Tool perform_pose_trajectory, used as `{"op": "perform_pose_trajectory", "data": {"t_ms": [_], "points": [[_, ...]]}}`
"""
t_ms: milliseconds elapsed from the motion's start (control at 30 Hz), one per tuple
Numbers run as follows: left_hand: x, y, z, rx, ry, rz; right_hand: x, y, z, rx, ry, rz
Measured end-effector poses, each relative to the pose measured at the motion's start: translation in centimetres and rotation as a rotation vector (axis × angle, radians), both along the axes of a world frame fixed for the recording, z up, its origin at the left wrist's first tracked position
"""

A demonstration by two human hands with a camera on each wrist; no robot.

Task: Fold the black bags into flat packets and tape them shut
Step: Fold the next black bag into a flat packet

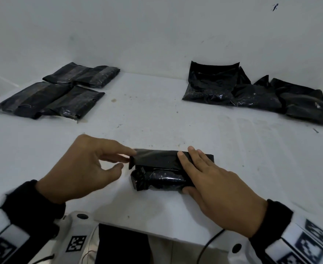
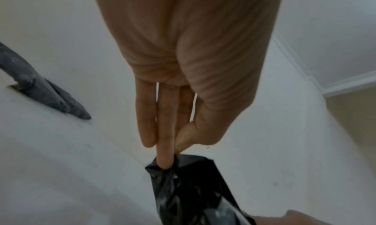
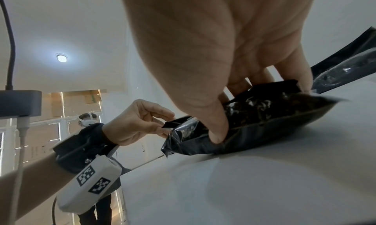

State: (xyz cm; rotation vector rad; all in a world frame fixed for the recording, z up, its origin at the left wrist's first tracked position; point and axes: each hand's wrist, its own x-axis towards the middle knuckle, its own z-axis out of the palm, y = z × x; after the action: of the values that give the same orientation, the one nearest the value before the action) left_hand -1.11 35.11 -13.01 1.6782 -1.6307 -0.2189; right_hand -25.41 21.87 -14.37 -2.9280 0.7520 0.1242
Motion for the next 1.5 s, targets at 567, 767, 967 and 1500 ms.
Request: {"op": "perform_pose_trajectory", "data": {"t_ms": [567, 767, 967, 1500], "points": [[-5.3, -5.4, 0.9, 0.548, -0.684, -0.032, 0.8, -1.3, 0.9, -0.006, 0.074, -0.040], [-5.4, -5.3, 0.4, 0.565, -0.714, -0.036, 0.3, -1.4, 0.9, 0.045, 0.080, -0.051], [-5.2, -6.0, 0.3, 0.558, -0.720, -0.029, 0.6, -2.4, 0.6, 0.056, 0.092, -0.058], [-4.8, -10.2, 1.3, 0.517, -0.759, 0.018, 1.8, -5.8, 2.2, -0.028, -0.123, -0.161]]}}
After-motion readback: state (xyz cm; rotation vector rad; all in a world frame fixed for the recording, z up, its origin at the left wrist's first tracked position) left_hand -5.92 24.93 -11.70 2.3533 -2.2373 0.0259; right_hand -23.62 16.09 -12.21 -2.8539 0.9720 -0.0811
